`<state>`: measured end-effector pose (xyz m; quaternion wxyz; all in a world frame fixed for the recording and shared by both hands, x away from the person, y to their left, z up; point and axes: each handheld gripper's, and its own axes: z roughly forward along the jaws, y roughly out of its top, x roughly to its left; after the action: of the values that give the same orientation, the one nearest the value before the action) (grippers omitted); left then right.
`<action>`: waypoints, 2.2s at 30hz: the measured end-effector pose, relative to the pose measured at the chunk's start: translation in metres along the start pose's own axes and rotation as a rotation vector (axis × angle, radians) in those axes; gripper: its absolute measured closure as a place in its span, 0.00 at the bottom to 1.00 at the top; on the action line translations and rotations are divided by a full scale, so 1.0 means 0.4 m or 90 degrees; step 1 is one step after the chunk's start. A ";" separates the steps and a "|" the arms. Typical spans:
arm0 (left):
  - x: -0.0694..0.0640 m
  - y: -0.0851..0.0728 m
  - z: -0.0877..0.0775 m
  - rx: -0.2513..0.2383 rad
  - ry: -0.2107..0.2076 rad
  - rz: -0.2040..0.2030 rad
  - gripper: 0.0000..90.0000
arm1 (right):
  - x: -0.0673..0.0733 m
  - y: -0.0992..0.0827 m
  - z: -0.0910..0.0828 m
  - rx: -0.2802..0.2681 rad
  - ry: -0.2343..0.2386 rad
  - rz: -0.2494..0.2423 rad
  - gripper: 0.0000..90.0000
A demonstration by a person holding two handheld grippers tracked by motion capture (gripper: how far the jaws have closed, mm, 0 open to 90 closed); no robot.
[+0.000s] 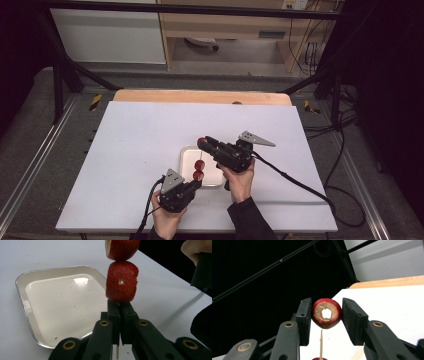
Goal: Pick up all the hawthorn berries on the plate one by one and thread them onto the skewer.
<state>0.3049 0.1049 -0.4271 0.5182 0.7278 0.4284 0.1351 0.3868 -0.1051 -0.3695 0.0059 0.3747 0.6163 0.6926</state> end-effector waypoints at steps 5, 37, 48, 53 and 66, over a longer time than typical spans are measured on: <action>0.000 0.000 0.000 0.000 0.000 -0.001 0.98 | 0.003 -0.002 -0.001 0.000 0.003 0.003 0.68; 0.009 -0.009 -0.007 -0.040 -0.015 -0.077 0.98 | 0.019 -0.025 -0.006 -0.011 0.005 -0.033 0.68; -0.006 -0.009 0.005 0.025 0.073 0.061 0.99 | 0.006 -0.004 -0.011 0.099 0.010 -0.030 0.69; -0.011 -0.011 0.010 0.031 0.064 0.070 0.99 | 0.004 0.011 -0.020 0.146 0.020 -0.029 0.69; 0.009 -0.002 0.005 0.008 -0.004 0.008 0.99 | 0.003 -0.022 -0.007 0.156 0.048 -0.025 0.69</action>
<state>0.3077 0.1065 -0.4296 0.5142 0.7342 0.4228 0.1336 0.3804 -0.1048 -0.3761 -0.0495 0.3345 0.7033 0.6253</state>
